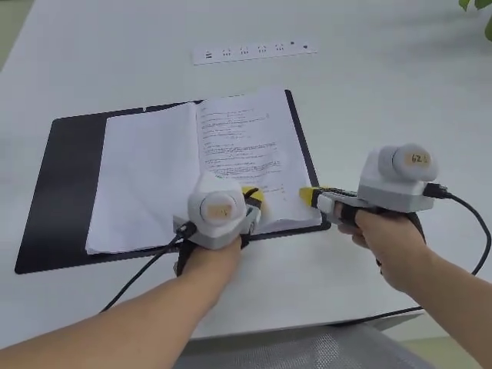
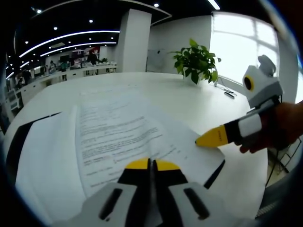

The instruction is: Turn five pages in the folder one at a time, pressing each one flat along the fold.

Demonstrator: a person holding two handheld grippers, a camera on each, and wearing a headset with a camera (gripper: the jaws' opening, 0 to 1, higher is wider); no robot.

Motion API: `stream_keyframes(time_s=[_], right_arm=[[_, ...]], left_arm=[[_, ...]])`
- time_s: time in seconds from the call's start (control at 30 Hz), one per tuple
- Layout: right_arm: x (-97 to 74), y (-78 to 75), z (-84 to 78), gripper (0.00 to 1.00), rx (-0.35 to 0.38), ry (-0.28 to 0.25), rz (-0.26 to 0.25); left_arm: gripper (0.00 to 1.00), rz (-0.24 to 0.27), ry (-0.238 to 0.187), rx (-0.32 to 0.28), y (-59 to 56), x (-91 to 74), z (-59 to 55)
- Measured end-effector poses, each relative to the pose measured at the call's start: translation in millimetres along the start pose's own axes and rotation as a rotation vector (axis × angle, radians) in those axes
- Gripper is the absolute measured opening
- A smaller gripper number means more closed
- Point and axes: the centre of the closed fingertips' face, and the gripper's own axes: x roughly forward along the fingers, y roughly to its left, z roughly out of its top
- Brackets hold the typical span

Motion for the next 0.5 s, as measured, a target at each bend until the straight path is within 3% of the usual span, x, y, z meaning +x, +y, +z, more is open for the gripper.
stream_keyframes(time_s=[0.13, 0.23, 0.5], right_arm=[[-2.1, 4.1, 2.3, 0.00, -0.002, -0.009, 0.000], [-6.1, 10.1, 4.4, 0.00, 0.008, -0.021, 0.004], [-19.0, 33.1, 18.8, 0.00, 0.032, -0.077, 0.036]], left_arm=[[0.05, -0.021, 0.017, -0.016, 0.0, -3.3, 1.2], [0.15, -0.022, 0.036, -0.038, 3.8, -11.6, 1.7], [0.25, -0.048, 0.016, -0.044, 15.1, -43.2, 16.9]])
